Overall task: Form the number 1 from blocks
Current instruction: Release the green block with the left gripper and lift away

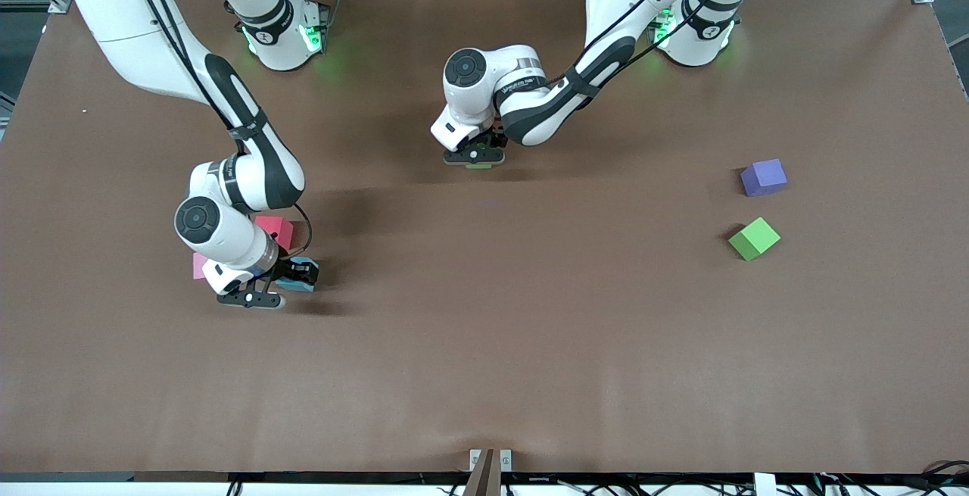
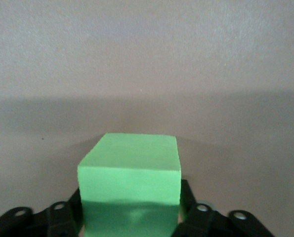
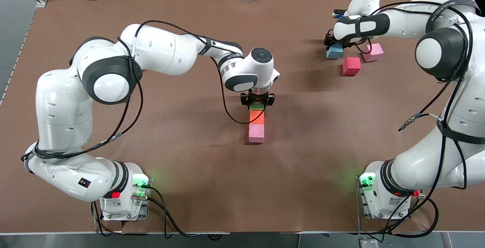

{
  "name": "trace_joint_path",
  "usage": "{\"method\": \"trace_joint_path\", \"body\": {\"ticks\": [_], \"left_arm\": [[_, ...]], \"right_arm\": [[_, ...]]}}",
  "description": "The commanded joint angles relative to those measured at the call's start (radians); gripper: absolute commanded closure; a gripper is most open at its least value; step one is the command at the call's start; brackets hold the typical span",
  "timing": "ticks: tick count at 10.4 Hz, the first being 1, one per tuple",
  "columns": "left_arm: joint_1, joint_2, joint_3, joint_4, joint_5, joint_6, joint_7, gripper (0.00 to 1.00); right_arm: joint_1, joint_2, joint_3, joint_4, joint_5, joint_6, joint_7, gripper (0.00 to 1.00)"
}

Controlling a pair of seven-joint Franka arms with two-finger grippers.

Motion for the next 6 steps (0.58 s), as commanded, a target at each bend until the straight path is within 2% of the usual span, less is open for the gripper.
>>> {"method": "trace_joint_path", "body": {"ticks": [1, 4, 6], "left_arm": [[-0.014, -0.005, 0.016, 0.016, -0.001, -0.015, -0.017, 0.0], [0.032, -0.075, 0.016, 0.019, -0.002, -0.082, -0.028, 0.0], [0.107, -0.135, 0.016, 0.019, -0.013, -0.118, -0.039, 0.0]], "right_arm": [[-0.006, -0.007, 0.004, 0.0, 0.023, 0.005, -0.024, 0.28], [-0.005, -0.012, 0.004, 0.001, 0.024, 0.003, -0.024, 0.29], [0.012, -0.05, -0.01, 0.004, 0.024, -0.007, -0.022, 0.29]]}}
